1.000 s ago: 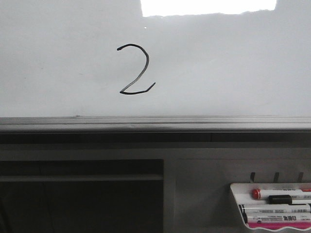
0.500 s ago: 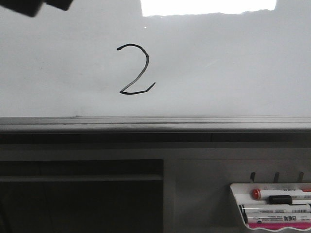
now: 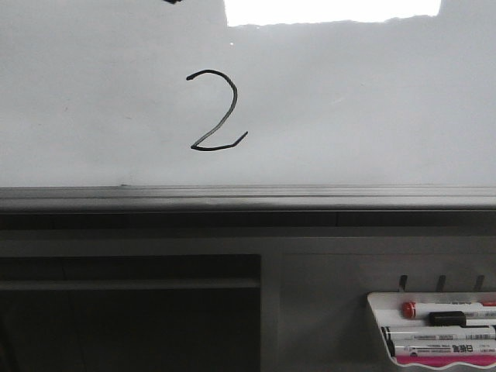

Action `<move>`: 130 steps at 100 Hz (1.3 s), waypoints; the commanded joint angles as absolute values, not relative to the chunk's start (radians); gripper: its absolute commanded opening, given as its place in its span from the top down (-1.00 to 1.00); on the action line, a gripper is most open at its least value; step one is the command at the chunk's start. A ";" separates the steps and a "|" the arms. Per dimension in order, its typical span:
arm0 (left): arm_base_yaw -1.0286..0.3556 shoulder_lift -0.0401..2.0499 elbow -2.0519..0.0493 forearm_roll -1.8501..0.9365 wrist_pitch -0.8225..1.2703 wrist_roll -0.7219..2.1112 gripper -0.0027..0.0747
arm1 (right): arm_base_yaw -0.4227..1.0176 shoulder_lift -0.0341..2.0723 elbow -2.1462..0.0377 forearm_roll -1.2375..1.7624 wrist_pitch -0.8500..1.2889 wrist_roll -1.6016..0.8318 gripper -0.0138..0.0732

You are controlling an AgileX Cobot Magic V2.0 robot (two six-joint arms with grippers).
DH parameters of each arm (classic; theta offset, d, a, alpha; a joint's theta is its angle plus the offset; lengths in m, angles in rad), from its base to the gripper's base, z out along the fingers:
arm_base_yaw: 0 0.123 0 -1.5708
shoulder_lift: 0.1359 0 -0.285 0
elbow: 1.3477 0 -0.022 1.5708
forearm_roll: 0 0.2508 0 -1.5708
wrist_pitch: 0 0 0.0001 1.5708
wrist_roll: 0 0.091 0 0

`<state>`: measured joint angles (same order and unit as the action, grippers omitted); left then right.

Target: Write number 2 on whiteboard

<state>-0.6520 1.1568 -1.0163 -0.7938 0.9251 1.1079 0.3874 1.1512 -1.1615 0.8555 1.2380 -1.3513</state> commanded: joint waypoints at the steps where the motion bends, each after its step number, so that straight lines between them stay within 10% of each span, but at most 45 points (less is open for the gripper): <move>1: -0.659 1.141 -1.053 -0.845 0.902 1.109 0.06 | 0.385 1.138 -1.183 0.906 1.254 -1.365 0.79; 61: -0.659 1.141 -1.053 -0.847 0.902 1.109 0.97 | 0.385 1.138 -1.183 0.888 1.243 -1.365 0.59; 84: -0.654 1.141 -1.053 -0.806 0.895 1.099 0.98 | 0.382 1.136 -1.190 0.886 1.219 -1.365 -0.12; 130: -0.343 0.903 -0.716 -0.770 0.463 0.918 0.98 | 0.134 0.978 -1.240 0.680 1.258 -1.006 -0.15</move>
